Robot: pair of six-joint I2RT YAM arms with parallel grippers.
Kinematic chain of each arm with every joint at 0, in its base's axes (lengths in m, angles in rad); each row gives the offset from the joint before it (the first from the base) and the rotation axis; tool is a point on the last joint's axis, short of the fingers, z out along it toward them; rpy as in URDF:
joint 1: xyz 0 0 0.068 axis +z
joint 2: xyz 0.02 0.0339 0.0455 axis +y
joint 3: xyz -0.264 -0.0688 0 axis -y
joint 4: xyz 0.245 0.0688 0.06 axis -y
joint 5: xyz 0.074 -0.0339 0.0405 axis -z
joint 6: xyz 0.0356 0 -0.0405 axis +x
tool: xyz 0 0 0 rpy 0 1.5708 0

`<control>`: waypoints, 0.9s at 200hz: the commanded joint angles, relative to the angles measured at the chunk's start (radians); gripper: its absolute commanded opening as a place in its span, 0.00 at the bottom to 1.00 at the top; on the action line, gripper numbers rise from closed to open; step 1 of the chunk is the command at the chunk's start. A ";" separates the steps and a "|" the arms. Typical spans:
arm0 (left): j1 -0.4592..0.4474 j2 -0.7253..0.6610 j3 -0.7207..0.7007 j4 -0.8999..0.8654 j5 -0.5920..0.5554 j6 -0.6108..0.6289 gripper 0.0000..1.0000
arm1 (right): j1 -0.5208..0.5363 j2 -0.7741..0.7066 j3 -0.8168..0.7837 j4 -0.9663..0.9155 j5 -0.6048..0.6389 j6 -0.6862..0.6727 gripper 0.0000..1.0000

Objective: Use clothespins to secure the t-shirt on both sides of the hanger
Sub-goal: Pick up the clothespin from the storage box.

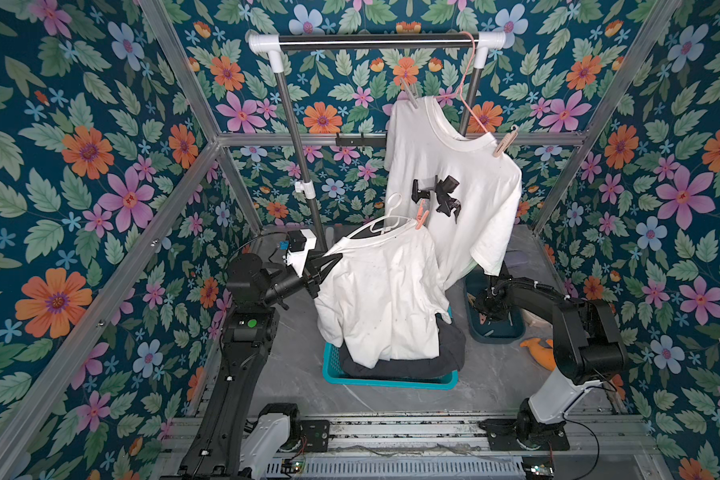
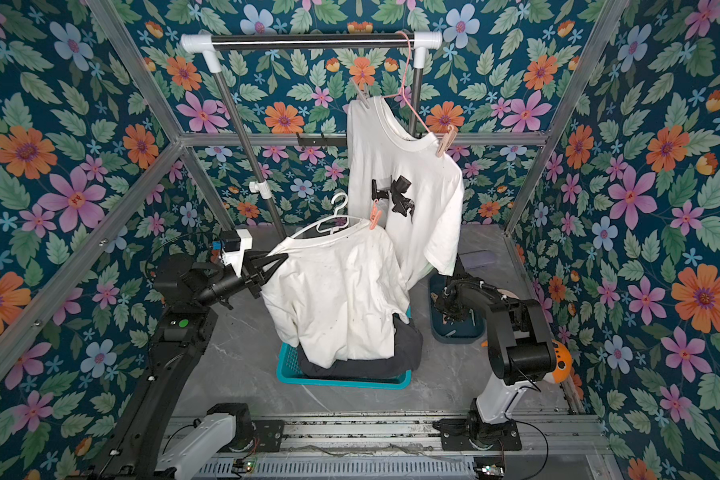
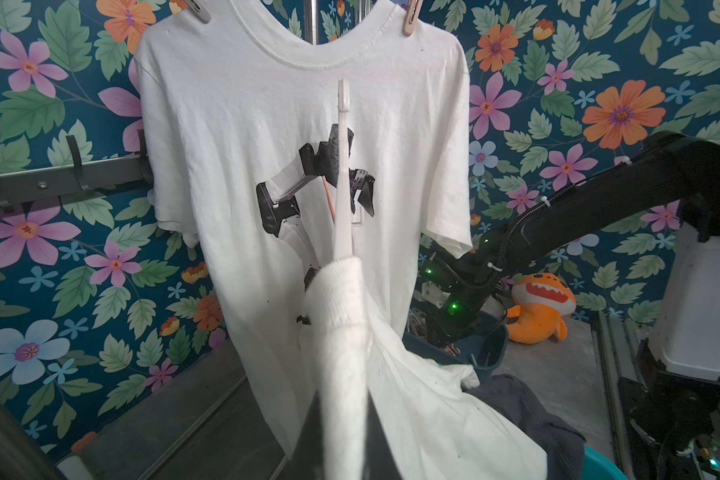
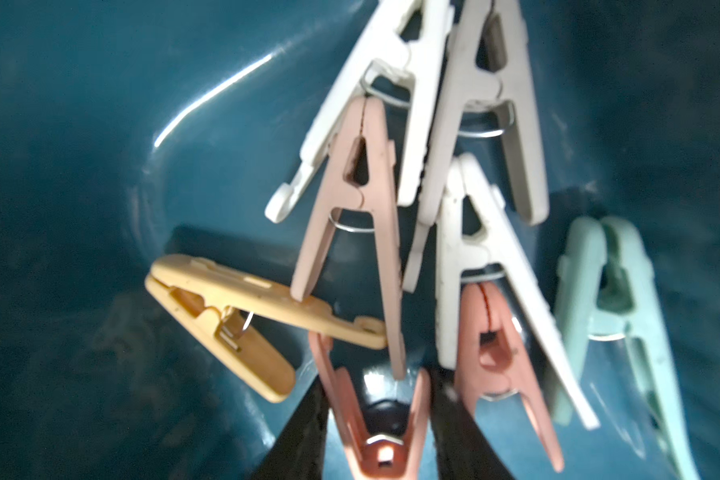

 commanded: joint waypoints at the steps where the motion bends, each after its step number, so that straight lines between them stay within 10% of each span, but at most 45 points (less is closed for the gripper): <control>1: 0.002 -0.003 0.007 0.060 -0.003 -0.002 0.00 | 0.004 0.007 -0.001 -0.037 0.019 -0.021 0.35; 180: 0.001 -0.010 0.004 0.063 -0.001 -0.006 0.00 | 0.021 0.019 0.022 -0.132 -0.005 -0.090 0.30</control>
